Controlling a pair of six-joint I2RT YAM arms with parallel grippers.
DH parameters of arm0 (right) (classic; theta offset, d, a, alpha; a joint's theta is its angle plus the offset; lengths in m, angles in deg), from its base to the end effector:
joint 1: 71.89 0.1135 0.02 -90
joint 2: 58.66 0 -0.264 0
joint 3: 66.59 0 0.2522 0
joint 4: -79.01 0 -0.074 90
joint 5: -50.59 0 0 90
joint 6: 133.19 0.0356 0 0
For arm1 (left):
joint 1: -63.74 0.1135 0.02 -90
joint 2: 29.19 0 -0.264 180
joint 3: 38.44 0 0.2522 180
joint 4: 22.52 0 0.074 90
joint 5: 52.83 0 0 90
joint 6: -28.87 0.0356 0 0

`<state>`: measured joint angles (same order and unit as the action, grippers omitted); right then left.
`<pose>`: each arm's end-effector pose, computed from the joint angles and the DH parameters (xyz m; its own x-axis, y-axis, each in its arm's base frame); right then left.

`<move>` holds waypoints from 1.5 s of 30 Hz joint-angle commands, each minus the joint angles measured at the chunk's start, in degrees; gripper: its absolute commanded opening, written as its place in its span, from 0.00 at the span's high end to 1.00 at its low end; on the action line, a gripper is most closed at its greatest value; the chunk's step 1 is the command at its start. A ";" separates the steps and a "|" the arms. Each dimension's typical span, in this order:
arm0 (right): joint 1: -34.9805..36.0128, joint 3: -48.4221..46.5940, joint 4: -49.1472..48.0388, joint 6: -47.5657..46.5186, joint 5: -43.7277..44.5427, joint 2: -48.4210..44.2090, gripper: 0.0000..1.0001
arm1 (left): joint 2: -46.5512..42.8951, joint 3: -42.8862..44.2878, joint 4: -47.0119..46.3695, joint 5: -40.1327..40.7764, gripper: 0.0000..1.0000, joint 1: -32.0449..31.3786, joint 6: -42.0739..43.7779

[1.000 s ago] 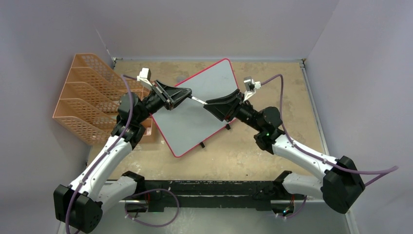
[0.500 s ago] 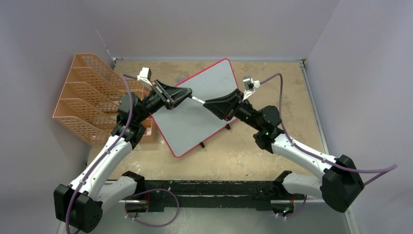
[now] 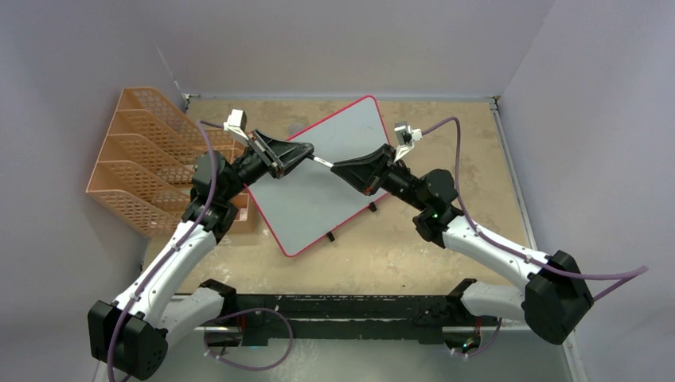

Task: Write a sentence on the whiteboard
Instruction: Open the whiteboard marker at the center of the board, then place the pen cap at the center of the board.

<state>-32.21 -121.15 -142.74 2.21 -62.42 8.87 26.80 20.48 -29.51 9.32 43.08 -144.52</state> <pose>0.1900 0.1757 0.3523 -0.3460 0.5645 -0.7494 -0.8616 0.1249 0.4919 0.2076 -0.0960 0.3634 -0.7190 -0.6675 -0.1933 0.2456 0.0162 -0.9692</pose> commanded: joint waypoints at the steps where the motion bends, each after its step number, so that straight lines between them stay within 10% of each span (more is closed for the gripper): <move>1: 0.13 -2.99 -1.48 -1.12 -0.29 -0.68 1.00 | -0.57 0.76 -3.63 0.53 1.00 0.01 0.42; 28: -0.22 3.00 14.29 -7.66 0.25 -12.91 1.00 | -6.92 -4.54 -7.13 24.00 1.00 1.40 2.97; 45: -0.47 -2.87 28.28 -20.59 22.56 -22.70 1.00 | 1.52 14.79 37.63 4.99 1.00 -1.79 43.29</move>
<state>-32.54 -120.95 -116.92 -13.74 -47.25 -11.64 26.80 30.98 -4.16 18.45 43.43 -115.19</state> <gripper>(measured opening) 0.137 0.116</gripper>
